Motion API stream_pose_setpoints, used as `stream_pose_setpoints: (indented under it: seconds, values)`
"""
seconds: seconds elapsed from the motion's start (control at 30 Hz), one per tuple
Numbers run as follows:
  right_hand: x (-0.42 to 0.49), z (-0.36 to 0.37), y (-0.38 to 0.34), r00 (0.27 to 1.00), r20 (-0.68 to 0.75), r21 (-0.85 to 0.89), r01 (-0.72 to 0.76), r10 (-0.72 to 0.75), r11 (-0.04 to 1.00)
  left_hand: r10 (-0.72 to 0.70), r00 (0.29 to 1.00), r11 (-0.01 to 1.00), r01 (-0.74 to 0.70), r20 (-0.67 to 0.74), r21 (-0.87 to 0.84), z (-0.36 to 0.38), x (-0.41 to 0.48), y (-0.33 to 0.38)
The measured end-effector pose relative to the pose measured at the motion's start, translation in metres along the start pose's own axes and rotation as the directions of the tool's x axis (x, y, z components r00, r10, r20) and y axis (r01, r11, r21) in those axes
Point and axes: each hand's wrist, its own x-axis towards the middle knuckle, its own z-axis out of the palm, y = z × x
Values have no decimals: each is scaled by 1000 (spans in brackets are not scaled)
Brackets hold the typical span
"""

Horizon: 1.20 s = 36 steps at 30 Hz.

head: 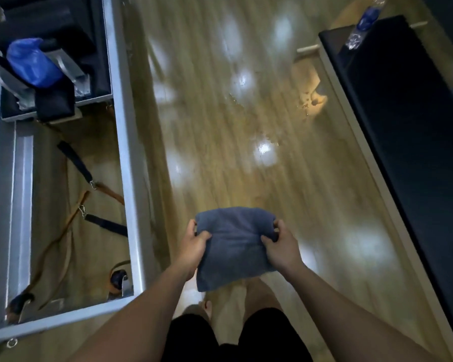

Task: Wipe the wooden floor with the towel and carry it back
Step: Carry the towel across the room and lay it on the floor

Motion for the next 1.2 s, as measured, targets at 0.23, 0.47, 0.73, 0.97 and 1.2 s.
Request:
stream_pose_setpoints:
  seconds: [0.23,0.47,0.73,0.97,1.2]
  values:
    - [103,-20,-2,990,140,-164,-3,26,986,-117,993,993,117,-30,-25,32,69,5]
    - [230,29,-8,984,170,-197,-17,51,980,-92,996,996,92,-11,13,30,206,8]
    - [398,122,56,978,198,-328,-2,71,945,-81,992,934,44,93,354,29,384,-64]
    - [501,179,170,979,137,-448,-72,148,891,-196,979,846,142,52,514,58,497,-168]
    - [549,225,261,774,536,-679,633,-338,372,88,955,181,-296,284,938,111,530,-256]
